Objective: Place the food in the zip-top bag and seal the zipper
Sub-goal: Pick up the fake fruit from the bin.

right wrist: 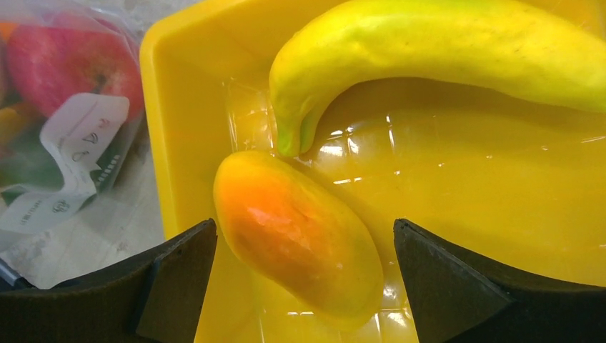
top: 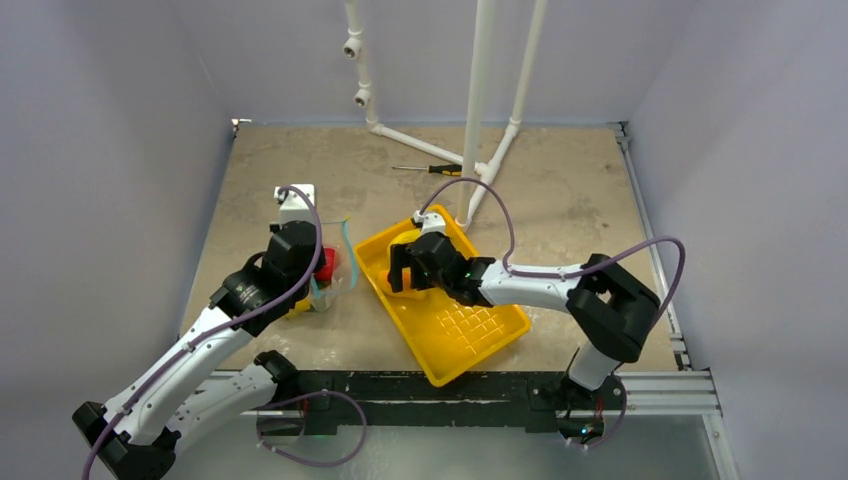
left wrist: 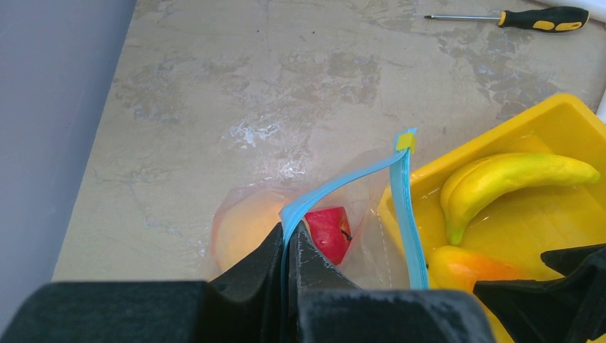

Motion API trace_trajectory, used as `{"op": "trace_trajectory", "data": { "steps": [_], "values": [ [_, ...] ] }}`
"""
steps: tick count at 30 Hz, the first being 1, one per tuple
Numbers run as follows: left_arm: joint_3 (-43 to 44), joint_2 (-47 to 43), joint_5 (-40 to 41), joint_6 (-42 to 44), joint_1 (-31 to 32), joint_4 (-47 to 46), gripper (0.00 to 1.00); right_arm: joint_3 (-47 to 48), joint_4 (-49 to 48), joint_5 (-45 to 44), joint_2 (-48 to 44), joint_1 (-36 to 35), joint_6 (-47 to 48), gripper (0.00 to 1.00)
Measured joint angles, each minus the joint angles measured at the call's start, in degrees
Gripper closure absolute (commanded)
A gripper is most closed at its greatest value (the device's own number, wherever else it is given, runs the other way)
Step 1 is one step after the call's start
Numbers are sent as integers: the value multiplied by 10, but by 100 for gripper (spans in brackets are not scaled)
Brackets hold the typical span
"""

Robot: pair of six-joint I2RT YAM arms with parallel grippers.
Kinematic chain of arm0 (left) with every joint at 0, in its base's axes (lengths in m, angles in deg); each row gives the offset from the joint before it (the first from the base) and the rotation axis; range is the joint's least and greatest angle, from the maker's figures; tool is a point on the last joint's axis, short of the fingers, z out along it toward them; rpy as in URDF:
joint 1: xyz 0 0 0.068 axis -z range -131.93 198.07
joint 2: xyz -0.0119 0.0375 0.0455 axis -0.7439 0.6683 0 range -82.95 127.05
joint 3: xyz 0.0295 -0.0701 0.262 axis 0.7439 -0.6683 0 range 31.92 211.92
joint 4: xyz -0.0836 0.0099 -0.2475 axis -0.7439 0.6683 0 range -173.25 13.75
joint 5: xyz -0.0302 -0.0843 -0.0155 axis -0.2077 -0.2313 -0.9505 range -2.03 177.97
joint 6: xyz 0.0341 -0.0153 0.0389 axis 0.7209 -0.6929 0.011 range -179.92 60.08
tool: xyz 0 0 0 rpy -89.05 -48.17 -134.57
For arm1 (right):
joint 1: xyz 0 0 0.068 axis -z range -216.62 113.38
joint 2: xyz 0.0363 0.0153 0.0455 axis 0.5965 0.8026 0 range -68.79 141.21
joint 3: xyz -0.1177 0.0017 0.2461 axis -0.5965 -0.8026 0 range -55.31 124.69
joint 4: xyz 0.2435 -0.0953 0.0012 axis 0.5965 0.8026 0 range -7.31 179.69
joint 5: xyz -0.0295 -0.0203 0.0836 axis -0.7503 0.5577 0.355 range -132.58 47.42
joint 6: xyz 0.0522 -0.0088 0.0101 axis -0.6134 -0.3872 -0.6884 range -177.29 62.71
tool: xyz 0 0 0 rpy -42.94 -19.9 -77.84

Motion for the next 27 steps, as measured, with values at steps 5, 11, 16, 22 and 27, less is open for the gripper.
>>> {"op": "trace_trajectory", "data": {
  "steps": [5, 11, 16, 22, 27],
  "values": [
    [0, 0, 0, 0, 0, 0, 100, -3, -9, 13, 24, 0, 8, 6],
    [0, 0, 0, 0, 0, 0, 100, -8, -21, 14, 32, 0, 8, 14],
    [0, 0, 0, 0, 0, 0, 100, -8, -31, 7, 39, -1, 9, 20],
    [0, 0, 0, 0, 0, 0, 100, -7, -33, 1, 40, -13, 9, 18],
    [0, 0, -1, 0, 0, 0, 100, -7, -5, -13, 46, -37, 7, 16]
  ]
}}
